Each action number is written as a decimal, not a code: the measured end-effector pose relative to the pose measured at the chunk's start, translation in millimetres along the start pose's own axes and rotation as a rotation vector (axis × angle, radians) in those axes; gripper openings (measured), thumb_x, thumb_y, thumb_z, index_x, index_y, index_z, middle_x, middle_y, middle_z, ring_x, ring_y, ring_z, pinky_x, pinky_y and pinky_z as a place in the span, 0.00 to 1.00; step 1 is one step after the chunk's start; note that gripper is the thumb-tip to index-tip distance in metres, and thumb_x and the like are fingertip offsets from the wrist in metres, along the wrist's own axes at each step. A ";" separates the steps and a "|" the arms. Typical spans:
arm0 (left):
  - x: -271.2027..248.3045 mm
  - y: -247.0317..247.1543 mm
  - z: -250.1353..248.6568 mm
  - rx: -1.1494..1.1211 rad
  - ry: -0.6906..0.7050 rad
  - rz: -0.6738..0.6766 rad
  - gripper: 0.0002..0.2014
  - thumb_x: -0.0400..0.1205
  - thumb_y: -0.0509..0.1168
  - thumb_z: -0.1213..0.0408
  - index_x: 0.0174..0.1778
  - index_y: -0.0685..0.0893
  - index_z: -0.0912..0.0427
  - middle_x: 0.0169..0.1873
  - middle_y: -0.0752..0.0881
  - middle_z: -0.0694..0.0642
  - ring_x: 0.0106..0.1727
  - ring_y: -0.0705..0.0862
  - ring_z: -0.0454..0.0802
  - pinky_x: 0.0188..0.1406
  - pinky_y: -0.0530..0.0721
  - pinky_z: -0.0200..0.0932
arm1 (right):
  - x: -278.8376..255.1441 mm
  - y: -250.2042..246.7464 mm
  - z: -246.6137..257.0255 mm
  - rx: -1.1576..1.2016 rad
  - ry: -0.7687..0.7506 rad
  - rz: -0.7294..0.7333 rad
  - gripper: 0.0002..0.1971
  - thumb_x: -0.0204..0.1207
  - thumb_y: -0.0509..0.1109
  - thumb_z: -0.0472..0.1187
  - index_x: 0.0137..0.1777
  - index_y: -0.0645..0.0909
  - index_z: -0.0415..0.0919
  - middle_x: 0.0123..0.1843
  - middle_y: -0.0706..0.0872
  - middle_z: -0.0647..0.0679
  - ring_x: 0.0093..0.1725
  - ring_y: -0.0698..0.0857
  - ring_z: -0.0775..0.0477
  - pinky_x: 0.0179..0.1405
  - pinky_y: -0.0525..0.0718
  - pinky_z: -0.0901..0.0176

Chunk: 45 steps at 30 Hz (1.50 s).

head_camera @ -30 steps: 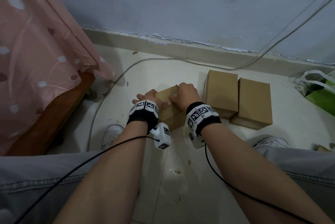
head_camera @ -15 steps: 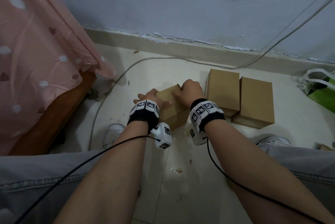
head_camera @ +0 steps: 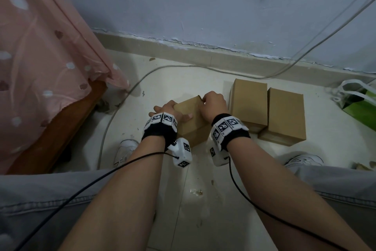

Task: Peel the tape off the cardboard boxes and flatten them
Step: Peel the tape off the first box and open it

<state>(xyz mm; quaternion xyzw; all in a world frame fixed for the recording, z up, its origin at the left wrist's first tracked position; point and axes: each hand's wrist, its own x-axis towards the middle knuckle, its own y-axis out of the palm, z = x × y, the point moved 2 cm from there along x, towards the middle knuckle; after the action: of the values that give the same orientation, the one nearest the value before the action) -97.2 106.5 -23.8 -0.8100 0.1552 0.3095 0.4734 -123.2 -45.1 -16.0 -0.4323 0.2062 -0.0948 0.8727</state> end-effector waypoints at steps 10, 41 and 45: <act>1.8 1.4 0.6 0.000 -0.009 -0.002 0.42 0.64 0.75 0.34 0.74 0.70 0.41 0.68 0.66 0.61 0.73 0.65 0.69 0.71 0.72 0.65 | -3.4 -17.0 9.9 -0.144 -0.087 -0.098 0.07 0.79 0.70 0.38 0.49 0.87 0.36 0.46 0.87 0.40 0.48 0.86 0.38 0.47 0.86 0.51; 3.9 5.6 1.8 -0.017 0.011 -0.021 0.41 0.64 0.76 0.35 0.73 0.71 0.39 0.67 0.67 0.59 0.72 0.63 0.68 0.70 0.72 0.64 | -8.5 -6.9 18.6 -0.246 0.011 0.130 0.03 0.77 0.66 0.31 0.44 0.75 0.37 0.57 0.82 0.36 0.50 0.83 0.36 0.45 0.81 0.52; 2.6 5.7 2.1 -0.014 0.007 -0.026 0.40 0.64 0.76 0.34 0.72 0.71 0.40 0.67 0.67 0.59 0.72 0.63 0.67 0.69 0.70 0.63 | -8.8 -2.6 18.3 -0.264 -0.042 0.133 0.08 0.77 0.68 0.32 0.55 0.79 0.34 0.57 0.82 0.36 0.54 0.84 0.34 0.48 0.82 0.51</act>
<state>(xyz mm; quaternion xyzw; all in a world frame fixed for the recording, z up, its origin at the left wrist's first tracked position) -99.1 105.5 -30.1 -0.8165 0.1440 0.3013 0.4710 -123.0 -30.6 -1.5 -0.5306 0.2268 0.0002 0.8167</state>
